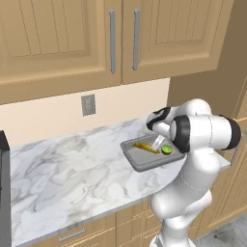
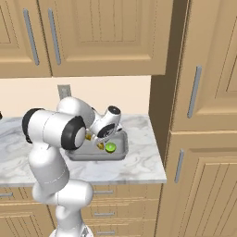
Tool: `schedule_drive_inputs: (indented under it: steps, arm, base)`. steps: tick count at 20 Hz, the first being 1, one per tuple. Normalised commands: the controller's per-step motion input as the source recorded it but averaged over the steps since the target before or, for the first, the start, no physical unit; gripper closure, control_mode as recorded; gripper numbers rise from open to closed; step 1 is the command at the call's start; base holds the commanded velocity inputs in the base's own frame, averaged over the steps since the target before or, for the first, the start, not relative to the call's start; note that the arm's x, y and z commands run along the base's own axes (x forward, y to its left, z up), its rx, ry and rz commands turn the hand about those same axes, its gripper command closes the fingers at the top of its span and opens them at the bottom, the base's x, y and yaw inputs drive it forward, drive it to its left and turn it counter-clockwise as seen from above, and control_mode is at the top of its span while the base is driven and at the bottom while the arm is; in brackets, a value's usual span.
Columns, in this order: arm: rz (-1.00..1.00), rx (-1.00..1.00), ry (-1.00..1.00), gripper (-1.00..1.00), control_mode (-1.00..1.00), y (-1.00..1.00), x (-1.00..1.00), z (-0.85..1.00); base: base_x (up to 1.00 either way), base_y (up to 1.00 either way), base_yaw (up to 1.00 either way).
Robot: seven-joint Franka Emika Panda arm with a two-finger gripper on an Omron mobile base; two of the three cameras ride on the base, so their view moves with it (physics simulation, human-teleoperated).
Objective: Pick the banana and kiwi from the fridge and place them inside the tupperware on the counter.
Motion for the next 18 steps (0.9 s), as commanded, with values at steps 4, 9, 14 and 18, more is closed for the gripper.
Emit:
schedule_drive_inputs:
  steps: [4,9,14,18]
  arm:
    - [0.00,0.00,0.00,1.00,-1.00,0.00,0.18,-0.12]
    - [0.00,0.00,0.00,1.00,-1.00,0.00,-0.15,-0.02]
    - [-0.01,0.00,-0.01,1.00,-1.00,0.01,-0.71,0.34]
    - [0.00,0.00,-0.02,1.00,-1.00,0.20,-0.92,0.74]
  base:
    - [0.00,0.00,0.00]
    - [0.00,0.00,0.00]
    - [0.00,0.00,0.00]
    - [0.00,0.00,0.00]
